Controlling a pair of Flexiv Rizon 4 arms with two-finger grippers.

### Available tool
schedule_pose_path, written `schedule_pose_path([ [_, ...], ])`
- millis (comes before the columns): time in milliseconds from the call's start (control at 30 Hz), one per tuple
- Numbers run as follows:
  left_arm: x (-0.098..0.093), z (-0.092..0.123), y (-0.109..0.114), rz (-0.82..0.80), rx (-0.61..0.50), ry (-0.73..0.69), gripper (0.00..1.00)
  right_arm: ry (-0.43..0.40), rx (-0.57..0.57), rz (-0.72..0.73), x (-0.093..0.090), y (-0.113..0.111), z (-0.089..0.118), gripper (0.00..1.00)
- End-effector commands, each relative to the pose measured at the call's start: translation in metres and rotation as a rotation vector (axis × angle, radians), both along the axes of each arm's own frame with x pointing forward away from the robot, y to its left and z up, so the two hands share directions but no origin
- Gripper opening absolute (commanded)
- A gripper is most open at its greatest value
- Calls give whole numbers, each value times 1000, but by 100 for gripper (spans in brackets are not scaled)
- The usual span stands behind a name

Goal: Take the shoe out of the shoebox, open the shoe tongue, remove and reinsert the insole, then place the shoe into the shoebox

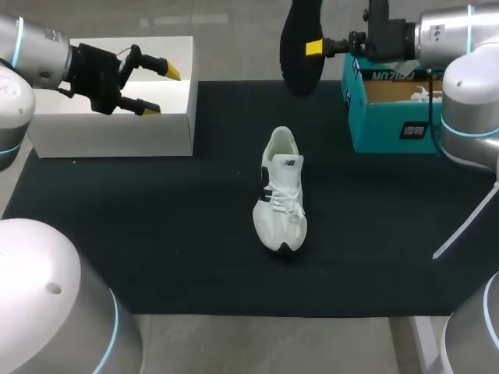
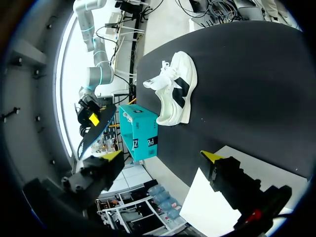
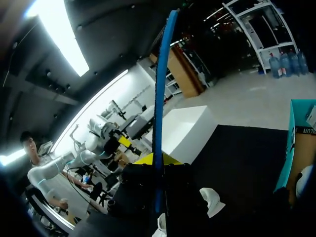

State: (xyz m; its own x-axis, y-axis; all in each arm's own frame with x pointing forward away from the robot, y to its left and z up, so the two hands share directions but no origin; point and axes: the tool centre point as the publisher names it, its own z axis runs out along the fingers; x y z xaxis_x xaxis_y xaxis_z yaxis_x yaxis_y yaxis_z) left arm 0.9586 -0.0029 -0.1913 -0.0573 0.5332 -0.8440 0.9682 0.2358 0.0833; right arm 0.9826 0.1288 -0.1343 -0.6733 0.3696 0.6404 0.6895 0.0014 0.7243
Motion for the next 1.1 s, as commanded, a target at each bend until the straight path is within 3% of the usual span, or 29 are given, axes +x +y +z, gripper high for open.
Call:
schedule_pose_path([
  [33, 0, 1, 0, 0, 4, 0, 100, 3, 17, 13, 6, 22, -25, 0],
  [300, 0, 1, 0, 0, 4, 0, 100, 94, 41, 9, -11, 37, -61, 0],
  [933, 0, 1, 0, 0, 4, 0, 100, 94, 41, 9, -11, 37, -61, 0],
  [1100, 0, 1, 0, 0, 4, 0, 100, 22, 51, 30, -8, 40, -83, 0],
])
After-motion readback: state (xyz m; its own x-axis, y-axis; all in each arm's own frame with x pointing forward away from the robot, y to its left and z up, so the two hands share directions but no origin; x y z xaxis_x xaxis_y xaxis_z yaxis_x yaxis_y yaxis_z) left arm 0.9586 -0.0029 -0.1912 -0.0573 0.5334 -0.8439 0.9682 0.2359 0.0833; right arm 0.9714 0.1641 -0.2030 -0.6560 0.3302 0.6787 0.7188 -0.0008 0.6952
